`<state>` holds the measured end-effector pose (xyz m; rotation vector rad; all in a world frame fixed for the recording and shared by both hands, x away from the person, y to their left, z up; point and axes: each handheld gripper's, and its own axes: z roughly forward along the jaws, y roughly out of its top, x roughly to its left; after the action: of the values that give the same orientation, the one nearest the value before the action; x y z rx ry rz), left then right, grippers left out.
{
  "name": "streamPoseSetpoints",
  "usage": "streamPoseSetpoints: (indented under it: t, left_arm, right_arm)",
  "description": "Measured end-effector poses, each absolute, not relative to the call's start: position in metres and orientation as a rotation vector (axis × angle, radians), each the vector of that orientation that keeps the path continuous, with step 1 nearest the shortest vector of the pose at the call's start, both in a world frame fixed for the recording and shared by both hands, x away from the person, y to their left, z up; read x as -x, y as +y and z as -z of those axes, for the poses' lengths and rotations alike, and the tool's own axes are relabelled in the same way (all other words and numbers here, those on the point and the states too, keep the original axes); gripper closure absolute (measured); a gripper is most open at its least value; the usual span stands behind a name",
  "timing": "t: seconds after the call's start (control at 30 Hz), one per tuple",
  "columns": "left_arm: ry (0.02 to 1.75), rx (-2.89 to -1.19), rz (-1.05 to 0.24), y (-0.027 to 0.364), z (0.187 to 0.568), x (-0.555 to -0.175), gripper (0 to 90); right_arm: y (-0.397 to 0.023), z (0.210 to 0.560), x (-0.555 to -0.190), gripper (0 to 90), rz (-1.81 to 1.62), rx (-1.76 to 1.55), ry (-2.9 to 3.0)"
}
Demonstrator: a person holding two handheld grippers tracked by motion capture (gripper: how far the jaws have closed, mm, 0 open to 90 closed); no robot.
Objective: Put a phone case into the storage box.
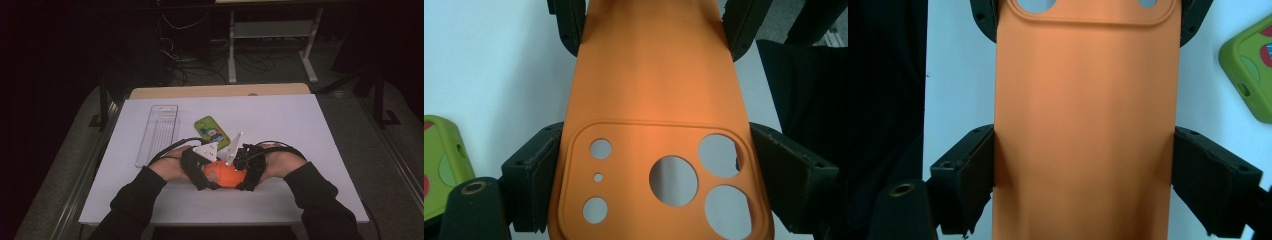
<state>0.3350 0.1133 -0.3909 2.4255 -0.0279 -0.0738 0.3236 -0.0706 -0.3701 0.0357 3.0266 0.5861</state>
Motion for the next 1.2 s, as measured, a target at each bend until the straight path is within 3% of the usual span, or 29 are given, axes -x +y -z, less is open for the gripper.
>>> streamPoseSetpoints:
  t: [0.37,0.73,1.2]
  left_arm:
    - [-0.026,-2.448,0.089,0.113,0.391,-0.334,16.2]
    - [0.049,-2.455,0.09,0.116,0.39,-0.336,16.2]
    - [0.328,-2.408,0.006,0.13,0.391,-0.346,16.1]
  right_arm:
    - [-0.07,0.373,-0.322,14.7,-0.593,-0.041,3.04]
    - [-0.081,0.369,-0.328,6.3,-0.661,-0.126,3.019]
    - [-0.131,0.36,-0.339,5.0,-0.949,-0.396,2.86]
